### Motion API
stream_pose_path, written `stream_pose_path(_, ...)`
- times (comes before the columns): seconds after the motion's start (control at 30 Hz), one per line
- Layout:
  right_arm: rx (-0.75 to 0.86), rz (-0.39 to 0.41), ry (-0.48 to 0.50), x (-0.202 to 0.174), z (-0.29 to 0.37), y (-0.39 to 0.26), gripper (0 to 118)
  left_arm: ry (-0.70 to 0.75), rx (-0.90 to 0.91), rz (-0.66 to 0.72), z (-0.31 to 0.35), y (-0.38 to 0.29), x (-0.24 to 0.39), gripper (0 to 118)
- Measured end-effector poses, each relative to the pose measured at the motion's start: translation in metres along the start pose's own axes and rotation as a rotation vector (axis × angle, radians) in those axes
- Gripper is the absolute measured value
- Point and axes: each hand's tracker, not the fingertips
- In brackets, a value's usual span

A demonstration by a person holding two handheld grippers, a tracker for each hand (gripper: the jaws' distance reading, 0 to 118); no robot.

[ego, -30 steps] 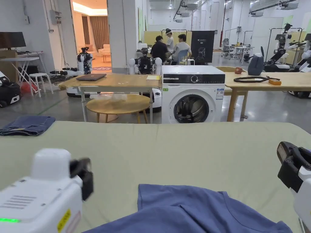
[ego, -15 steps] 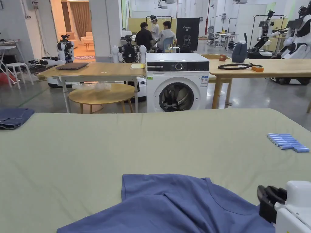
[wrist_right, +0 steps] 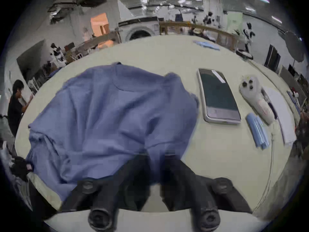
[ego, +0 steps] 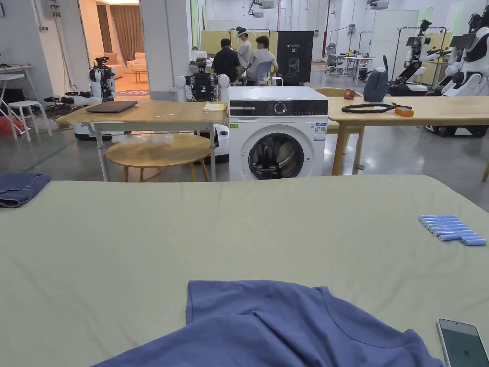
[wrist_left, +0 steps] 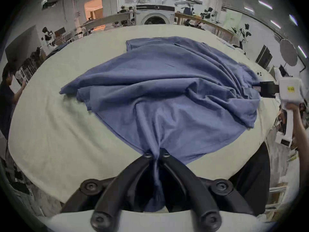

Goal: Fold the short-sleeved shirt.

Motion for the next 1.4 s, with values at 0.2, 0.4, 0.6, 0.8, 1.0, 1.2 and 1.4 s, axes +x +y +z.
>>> stream_pose_path(0.2, 0.16, 0.02, 0.058, -0.025, 0.051, 0.023, 5, 0.01, 0.209, 0.169, 0.057, 0.025, -0.042, 0)
stream_pose_path(0.4, 0.422, -0.01, 0.24, -0.052, 0.141, 0.119, 5, 0.073, 0.474, 0.176, 0.146, 0.117, -0.103, 0)
stream_pose_path(0.6, 0.493, -0.003, 0.269, -0.101, 0.15, 0.254, 5, 0.079, 0.577, 0.145, 0.185, 0.265, -0.14, 0)
stream_pose_path(0.8, 0.616, 0.055, 0.163, -0.15, 0.144, 0.376, 5, 0.128, 0.722, 0.173, 0.204, 0.402, -0.159, 0)
stream_pose_path(1.0, 0.849, 0.073, 0.109, -0.17, 0.155, 0.428, 5, 0.134, 0.928, 0.199, 0.221, 0.461, -0.162, 0)
stream_pose_path(1.2, 0.896, 0.129, 0.07, -0.174, 0.141, 0.405, 5, 0.123, 0.973, 0.213, 0.202, 0.454, -0.163, 0)
stream_pose_path(1.4, 0.738, 0.144, 0.068, -0.163, 0.118, 0.328, 5, 0.139, 0.9, 0.212, 0.159, 0.381, -0.17, 0)
